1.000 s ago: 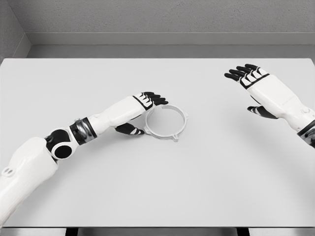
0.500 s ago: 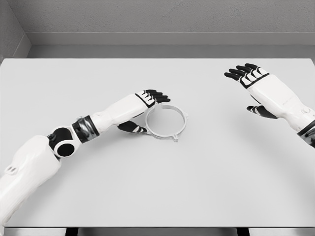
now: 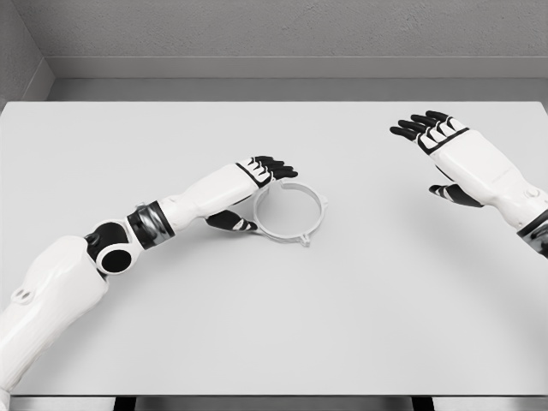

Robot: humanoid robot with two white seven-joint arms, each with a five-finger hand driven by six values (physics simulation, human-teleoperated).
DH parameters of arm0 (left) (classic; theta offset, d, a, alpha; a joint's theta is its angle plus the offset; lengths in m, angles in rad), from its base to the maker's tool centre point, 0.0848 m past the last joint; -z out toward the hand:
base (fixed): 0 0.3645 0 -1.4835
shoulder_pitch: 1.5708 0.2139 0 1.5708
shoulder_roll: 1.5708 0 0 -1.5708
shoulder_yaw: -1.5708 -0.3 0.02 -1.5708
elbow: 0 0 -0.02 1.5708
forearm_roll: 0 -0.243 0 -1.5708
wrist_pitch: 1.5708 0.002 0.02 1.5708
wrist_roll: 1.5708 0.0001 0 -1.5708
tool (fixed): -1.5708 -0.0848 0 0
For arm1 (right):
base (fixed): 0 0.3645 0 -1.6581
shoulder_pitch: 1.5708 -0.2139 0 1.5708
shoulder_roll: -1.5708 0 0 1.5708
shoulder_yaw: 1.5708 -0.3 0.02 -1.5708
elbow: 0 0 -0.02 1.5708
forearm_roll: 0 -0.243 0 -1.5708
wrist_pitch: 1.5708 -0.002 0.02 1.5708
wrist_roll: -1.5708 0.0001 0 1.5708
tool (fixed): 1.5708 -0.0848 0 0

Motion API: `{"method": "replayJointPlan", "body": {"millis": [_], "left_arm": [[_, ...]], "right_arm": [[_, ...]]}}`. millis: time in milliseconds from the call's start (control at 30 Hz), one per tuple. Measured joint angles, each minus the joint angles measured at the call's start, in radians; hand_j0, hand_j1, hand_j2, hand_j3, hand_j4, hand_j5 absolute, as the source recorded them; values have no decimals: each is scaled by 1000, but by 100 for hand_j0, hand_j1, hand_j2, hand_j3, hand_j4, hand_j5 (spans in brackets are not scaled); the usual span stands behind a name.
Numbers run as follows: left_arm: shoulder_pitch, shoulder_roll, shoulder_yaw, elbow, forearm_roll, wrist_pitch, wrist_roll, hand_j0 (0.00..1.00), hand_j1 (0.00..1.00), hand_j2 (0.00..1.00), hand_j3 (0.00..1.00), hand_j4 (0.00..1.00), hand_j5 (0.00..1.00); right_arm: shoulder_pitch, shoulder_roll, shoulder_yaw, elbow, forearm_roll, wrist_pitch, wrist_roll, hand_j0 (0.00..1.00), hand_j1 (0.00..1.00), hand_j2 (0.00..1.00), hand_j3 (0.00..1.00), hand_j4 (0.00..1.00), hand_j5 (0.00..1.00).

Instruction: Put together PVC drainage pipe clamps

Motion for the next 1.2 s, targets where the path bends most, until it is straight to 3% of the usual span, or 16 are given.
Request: {"method": "replayJointPlan", "body": {"millis": [1200], "left_arm": [[3,10,2,24,-1,0,0,100,100,100,100,100,100]], "right_arm": [[2,0,-1,0,0,0,0,100,100,100,100,100,100]]}}
